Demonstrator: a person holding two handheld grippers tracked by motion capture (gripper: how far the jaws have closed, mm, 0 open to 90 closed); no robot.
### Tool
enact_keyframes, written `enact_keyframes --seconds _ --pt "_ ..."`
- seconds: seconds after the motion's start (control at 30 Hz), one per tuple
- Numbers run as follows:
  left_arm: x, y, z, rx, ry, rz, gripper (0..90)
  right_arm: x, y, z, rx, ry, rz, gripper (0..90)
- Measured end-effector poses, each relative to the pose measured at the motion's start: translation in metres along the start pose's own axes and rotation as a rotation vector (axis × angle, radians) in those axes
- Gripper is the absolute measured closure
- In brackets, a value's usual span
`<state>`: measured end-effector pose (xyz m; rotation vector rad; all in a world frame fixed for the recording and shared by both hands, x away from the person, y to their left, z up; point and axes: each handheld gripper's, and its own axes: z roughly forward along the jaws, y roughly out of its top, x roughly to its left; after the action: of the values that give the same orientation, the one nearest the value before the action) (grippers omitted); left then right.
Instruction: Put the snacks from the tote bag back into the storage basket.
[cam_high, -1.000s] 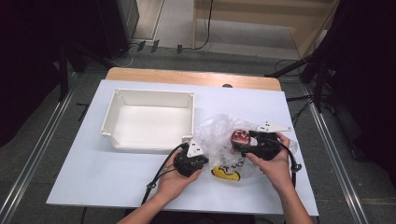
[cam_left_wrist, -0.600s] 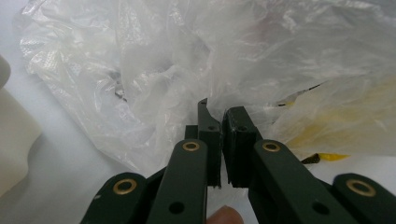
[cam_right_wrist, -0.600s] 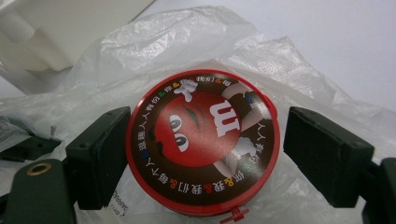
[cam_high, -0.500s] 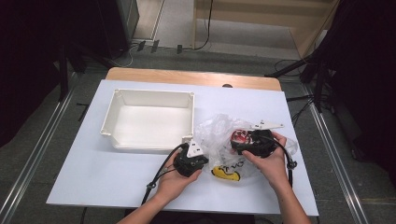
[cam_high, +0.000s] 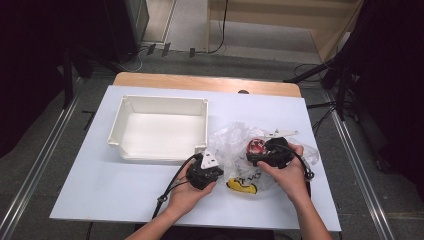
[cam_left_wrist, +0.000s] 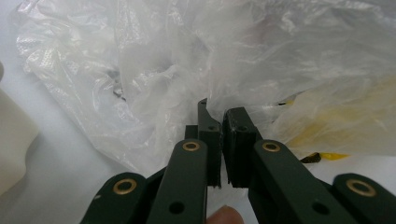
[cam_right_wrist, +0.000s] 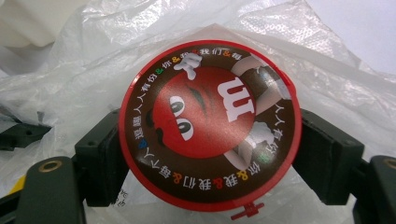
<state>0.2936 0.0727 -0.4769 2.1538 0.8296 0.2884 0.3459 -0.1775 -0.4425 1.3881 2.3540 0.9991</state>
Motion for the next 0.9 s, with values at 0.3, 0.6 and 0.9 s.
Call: enact_keyframes --seconds 0.3,0.6,0.9 --pt "0.000 -0.001 -0.001 -0.015 0.001 -0.001 87.2 0.005 0.012 0.003 0.069 -0.034 -0.015 23.8" --pt "0.000 -0.001 -0.002 -0.019 0.004 -0.002 87.0 0.004 0.017 0.006 0.114 -0.022 0.001 23.0" --pt "0.000 -0.001 -0.001 -0.018 0.005 0.003 86.9 0.005 0.018 0.003 0.099 -0.047 -0.036 26.3"
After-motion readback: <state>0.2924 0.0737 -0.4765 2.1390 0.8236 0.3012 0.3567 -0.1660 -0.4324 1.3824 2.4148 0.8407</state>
